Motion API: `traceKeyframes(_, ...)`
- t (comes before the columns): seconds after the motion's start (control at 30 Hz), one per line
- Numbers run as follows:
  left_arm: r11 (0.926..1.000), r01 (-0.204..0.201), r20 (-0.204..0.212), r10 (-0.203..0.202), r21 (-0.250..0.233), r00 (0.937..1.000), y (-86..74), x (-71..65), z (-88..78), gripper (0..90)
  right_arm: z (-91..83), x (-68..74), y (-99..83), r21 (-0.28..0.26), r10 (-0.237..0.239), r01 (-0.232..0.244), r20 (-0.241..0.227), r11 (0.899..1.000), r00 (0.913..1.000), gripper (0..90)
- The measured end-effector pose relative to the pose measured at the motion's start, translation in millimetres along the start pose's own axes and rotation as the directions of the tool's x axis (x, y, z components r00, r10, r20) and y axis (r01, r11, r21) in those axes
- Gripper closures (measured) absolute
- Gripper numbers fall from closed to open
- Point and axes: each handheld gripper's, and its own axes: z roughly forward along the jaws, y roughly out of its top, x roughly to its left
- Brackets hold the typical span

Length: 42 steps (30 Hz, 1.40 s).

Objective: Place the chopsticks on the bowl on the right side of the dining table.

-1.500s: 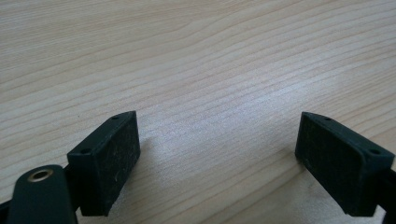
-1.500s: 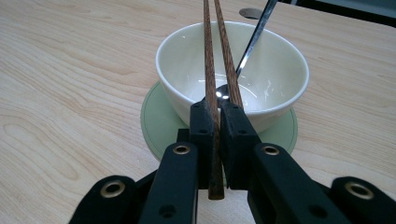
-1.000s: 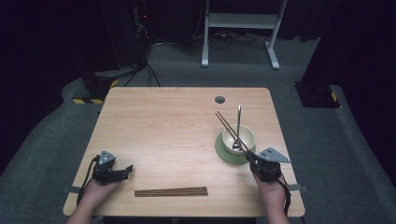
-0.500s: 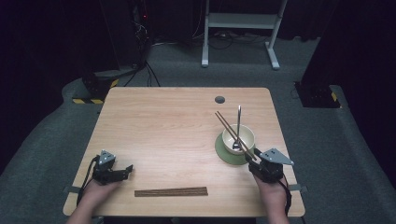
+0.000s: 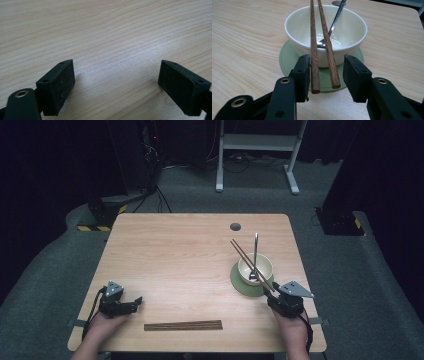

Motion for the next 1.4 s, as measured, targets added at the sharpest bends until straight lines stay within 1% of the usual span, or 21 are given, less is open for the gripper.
traceKeyframes(0.63, 1.0, 0.0, -0.001, 0.0, 0.0, 1.0, -0.1, -0.2, 0.0, 13.9, 4.3, 1.5, 3.3, -0.008, -0.022, 0.021, -0.006, 1.0, 0.9997, 71.6)
traceKeyframes(1.13, 1.0, 0.0, -0.001, 0.0, 0.0, 1.0, -0.1, -0.2, 0.0, 13.9, 3.5, 1.3, 3.9, -0.009, -0.021, 0.021, -0.004, 1.0, 0.9998, 75.5)
traceKeyframes(1.4, 1.0, 0.0, -0.001, 0.0, 0.0, 1.0, -0.1, -0.2, 0.0, 13.9, 3.5, 2.0, 4.1, -0.007, -0.024, 0.024, -0.007, 1.0, 0.9997, 75.9)
